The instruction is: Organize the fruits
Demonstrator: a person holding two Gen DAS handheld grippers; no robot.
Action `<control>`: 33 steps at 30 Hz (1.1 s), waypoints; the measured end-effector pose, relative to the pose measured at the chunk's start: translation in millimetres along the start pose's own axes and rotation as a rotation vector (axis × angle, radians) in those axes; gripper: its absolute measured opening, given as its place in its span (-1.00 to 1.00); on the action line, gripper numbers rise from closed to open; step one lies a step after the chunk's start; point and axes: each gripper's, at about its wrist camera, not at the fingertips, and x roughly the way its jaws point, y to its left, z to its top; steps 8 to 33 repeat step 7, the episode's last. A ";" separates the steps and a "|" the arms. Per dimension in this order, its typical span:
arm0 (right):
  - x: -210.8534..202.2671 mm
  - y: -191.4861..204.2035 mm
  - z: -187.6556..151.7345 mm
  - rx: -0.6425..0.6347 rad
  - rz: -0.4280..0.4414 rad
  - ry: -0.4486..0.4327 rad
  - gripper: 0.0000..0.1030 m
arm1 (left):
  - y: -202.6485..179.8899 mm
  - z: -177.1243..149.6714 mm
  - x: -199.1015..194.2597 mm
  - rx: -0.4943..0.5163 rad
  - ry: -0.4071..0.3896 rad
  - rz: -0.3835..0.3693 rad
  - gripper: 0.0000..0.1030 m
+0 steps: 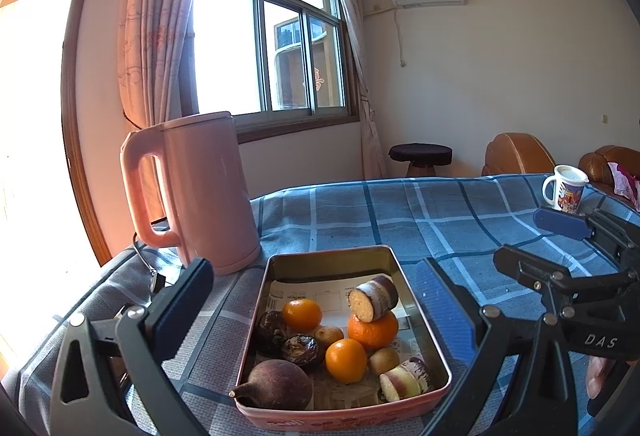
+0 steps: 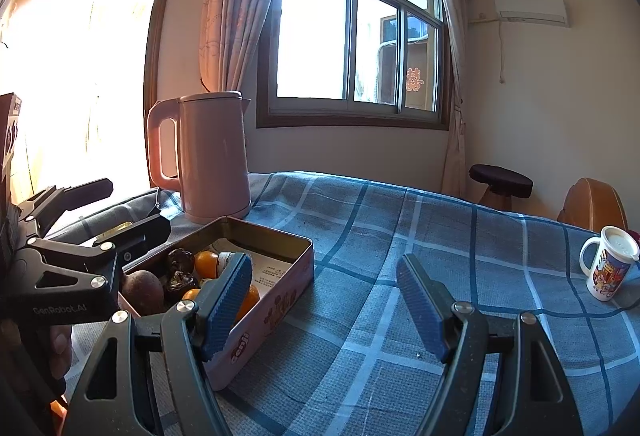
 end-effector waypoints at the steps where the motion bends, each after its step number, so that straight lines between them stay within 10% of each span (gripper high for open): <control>1: -0.2 -0.5 -0.4 -0.001 -0.001 0.000 0.48 | -0.1 0.1 0.1 0.000 0.002 -0.002 1.00; 33: -1.5 -8.1 -3.0 -0.002 -0.017 0.008 0.48 | -1.2 0.0 -0.5 0.002 0.000 -0.014 1.00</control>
